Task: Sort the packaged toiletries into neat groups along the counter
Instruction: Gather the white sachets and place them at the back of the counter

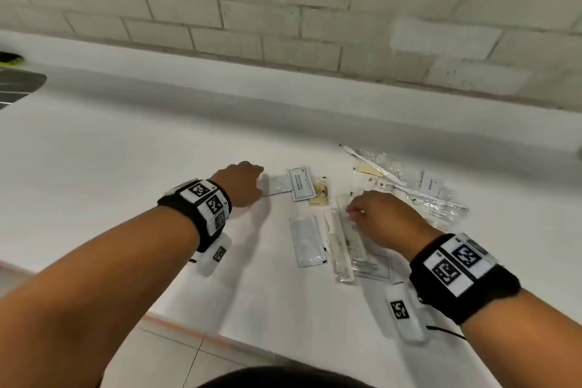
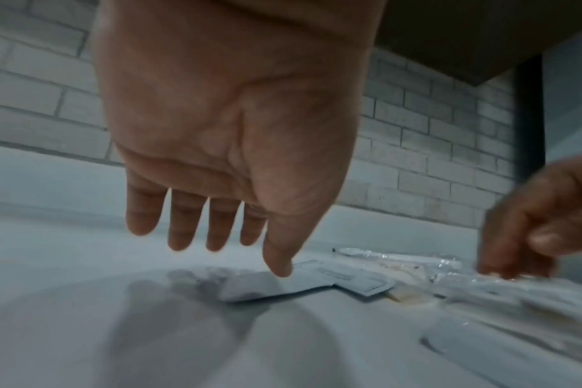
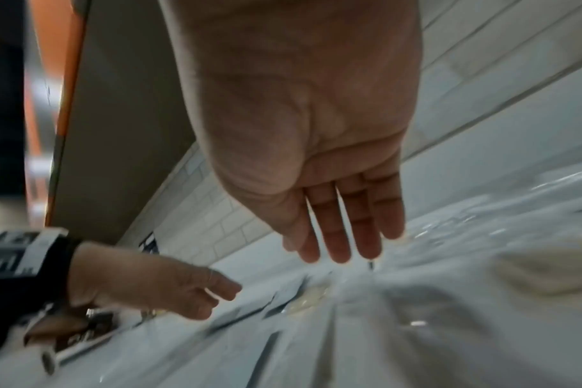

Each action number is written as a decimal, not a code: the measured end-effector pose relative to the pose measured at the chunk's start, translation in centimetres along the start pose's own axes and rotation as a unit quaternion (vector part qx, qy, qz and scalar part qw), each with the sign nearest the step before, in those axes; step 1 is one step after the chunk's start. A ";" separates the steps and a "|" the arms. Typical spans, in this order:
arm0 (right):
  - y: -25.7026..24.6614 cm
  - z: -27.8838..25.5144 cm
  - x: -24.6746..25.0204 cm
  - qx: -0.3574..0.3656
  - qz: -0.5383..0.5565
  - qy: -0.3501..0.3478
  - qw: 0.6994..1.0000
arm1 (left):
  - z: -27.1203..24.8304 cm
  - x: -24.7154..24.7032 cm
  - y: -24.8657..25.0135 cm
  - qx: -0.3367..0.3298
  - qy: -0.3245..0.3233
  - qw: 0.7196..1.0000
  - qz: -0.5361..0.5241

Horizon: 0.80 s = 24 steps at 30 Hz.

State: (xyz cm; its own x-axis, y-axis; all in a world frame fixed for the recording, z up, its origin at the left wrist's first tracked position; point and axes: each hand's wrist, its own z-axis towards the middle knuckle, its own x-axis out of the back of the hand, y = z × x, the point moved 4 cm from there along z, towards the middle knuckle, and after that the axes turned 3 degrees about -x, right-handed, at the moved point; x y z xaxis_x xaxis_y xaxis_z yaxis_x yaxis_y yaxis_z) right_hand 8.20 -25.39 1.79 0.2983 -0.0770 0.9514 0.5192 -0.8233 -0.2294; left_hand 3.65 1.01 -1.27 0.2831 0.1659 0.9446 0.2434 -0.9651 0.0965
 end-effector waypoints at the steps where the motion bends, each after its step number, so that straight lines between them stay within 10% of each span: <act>1: -1.2 1.3 -0.4 0.016 -0.003 -0.006 1.000 | 0.4 0.0 -0.2 -0.003 -0.018 1.000 0.003; 12: -6.2 11.1 -2.9 -0.071 -0.051 0.003 0.996 | 1.6 -0.1 0.7 -0.009 -0.016 0.999 -0.034; 24: -1.5 4.7 -1.1 -0.116 0.175 0.006 0.978 | 1.7 -0.1 2.1 -0.078 -0.070 0.994 0.036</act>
State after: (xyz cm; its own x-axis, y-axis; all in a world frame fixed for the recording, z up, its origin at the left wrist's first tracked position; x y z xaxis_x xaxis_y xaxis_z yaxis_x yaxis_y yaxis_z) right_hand 10.90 -21.43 0.11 0.4153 -0.3823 0.8255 0.1901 -0.8509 -0.4897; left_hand 5.69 -0.64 -1.65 0.4242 0.1123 0.8986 0.0744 -0.9932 0.0890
